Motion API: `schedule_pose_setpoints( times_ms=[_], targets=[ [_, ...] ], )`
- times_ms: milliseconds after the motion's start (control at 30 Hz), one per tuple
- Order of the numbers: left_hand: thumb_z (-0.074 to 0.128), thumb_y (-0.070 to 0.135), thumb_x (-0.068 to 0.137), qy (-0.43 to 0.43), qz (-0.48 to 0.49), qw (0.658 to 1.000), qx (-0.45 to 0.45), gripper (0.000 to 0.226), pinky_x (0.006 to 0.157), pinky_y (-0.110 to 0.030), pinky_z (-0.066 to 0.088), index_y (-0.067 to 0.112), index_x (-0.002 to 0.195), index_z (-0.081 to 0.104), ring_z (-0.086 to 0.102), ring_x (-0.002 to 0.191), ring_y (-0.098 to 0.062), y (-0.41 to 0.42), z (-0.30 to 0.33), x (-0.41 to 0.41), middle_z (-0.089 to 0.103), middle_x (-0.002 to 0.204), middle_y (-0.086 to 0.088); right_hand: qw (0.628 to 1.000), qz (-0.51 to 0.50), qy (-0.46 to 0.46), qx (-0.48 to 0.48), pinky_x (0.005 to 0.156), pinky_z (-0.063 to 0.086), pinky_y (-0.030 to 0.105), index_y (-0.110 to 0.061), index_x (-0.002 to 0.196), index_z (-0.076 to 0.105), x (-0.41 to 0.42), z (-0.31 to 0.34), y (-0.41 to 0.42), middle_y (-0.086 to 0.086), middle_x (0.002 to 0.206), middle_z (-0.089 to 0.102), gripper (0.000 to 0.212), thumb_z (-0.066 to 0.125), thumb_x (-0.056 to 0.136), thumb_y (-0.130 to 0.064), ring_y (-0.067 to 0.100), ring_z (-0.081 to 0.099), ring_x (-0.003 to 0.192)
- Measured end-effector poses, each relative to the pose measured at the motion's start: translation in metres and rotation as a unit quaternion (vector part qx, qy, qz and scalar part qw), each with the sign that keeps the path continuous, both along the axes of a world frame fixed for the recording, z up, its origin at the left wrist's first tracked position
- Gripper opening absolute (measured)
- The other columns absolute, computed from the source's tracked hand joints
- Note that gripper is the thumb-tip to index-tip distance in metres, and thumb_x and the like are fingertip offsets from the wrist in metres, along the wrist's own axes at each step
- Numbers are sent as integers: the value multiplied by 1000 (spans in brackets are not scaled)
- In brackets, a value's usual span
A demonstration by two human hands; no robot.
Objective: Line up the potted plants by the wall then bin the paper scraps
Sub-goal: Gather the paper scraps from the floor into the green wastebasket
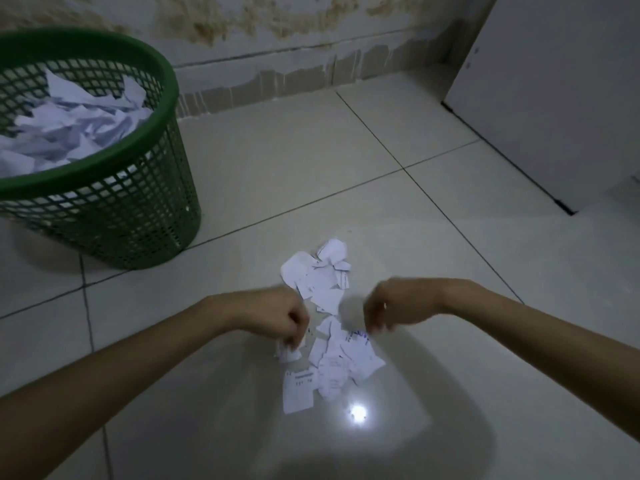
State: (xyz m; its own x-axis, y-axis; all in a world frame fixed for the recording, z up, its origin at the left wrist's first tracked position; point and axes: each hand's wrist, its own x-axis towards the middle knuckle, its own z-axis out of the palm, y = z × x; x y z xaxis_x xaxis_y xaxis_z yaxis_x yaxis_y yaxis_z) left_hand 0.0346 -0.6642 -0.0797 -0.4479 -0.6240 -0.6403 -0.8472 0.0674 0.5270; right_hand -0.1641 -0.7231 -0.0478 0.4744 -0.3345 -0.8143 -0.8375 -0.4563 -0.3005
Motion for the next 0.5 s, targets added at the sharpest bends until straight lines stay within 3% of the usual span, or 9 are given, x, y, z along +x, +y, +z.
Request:
schedule_pose_setpoints(
  times_ms=[33,100,167,233,333,400,500],
  targets=[
    [46,0,84,-15,-34,994,100,28,64,-13,46,0,97,70,57,64,2,6,-2,-7,69,91,-8,995,7,58,79,72,44,21,-6,114,64,1,-6,8,9,100,63,33,39,92,-3,17,57,80],
    [49,0,88,-65,-91,965,239,28,64,-12,49,-5,111,64,65,82,-9,20,-14,-21,66,115,-19,975,31,141,167,66,42,18,-3,121,59,6,-27,23,6,89,59,32,40,95,-5,10,52,68],
    [52,3,89,-85,-73,957,269,31,78,-18,51,-4,119,59,65,103,-22,30,-21,-30,60,125,-19,972,29,143,183,65,41,18,-6,122,55,14,-47,32,16,103,62,31,37,97,-5,9,50,65],
    [51,1,88,-34,-46,975,213,33,83,-18,47,-1,121,59,64,94,-15,27,-21,-29,60,126,-18,980,-35,72,180,64,41,18,-8,119,53,21,-52,32,26,117,60,31,32,96,-1,9,52,65],
    [44,1,88,8,14,999,42,35,88,-18,40,7,120,60,59,108,-19,16,-17,-17,62,124,-9,983,-135,-48,114,59,40,16,-8,108,55,25,-43,19,13,93,61,31,32,90,6,7,50,63],
    [43,2,88,27,72,995,-57,33,84,-15,40,10,114,62,59,108,-16,12,-18,-6,64,119,-5,986,-145,-76,46,57,40,12,-1,114,58,23,-37,9,3,84,58,32,37,90,3,5,50,63],
    [49,7,84,27,79,988,-128,24,75,-17,43,12,101,64,59,86,-10,14,-21,5,66,102,-2,994,-92,-60,-2,56,36,10,-3,111,62,16,-29,9,-1,85,54,29,41,91,-1,11,51,71]
  ],
)
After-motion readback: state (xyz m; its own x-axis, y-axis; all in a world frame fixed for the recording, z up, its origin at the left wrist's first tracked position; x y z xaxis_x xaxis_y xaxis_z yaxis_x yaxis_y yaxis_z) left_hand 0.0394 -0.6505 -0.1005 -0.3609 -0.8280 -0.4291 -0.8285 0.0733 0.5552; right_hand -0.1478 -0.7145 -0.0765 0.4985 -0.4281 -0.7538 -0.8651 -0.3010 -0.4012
